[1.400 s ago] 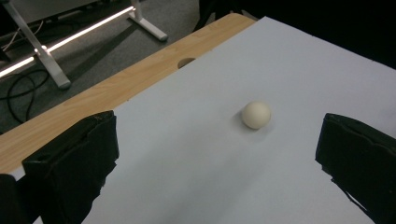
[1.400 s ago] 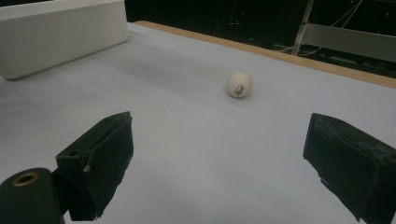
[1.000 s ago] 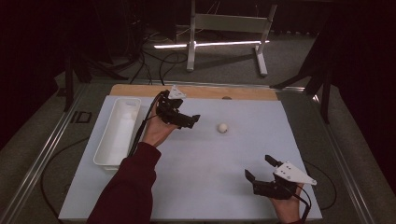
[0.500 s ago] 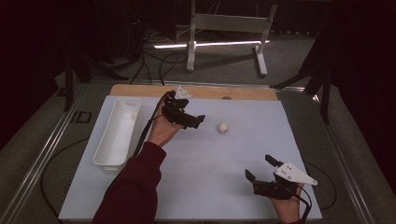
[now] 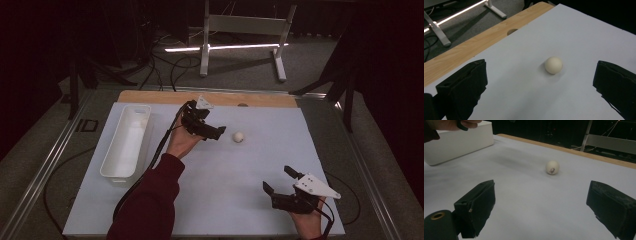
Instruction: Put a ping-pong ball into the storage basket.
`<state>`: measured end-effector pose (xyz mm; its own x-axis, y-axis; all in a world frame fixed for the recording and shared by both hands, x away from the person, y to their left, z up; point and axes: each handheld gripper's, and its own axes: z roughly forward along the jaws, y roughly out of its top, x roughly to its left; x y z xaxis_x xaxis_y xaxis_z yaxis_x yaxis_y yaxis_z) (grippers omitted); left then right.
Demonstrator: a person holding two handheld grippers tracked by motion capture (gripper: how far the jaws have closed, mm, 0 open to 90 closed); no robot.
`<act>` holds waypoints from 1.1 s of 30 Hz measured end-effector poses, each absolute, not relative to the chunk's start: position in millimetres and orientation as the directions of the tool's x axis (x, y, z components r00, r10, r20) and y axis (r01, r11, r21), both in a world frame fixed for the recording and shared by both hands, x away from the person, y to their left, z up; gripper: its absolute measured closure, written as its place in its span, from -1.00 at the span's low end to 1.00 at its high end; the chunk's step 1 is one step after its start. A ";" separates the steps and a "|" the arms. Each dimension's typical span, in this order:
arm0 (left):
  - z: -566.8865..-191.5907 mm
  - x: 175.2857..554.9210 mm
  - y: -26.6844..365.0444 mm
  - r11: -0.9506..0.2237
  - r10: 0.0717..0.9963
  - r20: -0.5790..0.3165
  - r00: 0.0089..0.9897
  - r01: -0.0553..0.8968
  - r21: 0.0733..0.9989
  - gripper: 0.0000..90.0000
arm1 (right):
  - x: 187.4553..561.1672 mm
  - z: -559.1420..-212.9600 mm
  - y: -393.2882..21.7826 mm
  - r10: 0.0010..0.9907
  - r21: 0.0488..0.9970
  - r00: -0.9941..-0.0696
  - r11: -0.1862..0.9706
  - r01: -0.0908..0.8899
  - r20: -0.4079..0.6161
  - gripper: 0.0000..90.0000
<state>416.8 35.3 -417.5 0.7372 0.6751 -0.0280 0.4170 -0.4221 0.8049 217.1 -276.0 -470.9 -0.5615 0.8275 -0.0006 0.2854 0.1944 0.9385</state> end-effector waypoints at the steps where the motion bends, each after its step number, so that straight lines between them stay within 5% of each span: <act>1: -417.5 416.8 35.3 -0.422 0.675 -0.028 0.737 0.417 0.805 -1.00 | 217.0 -470.9 -275.8 0.827 0.938 -0.562 0.195 0.286 -0.001 -0.82; 33: -426.3 423.7 7.1 -0.422 0.649 -0.039 0.760 0.403 0.812 -1.00 | 217.3 -470.5 -276.8 0.825 0.940 -0.565 0.188 0.283 0.005 -0.82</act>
<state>423.7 7.1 -426.3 0.7597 0.6491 -0.0391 0.4026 -0.4223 0.8121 217.3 -276.8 -470.5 -0.5649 0.8251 0.0047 0.2830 0.1884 0.9404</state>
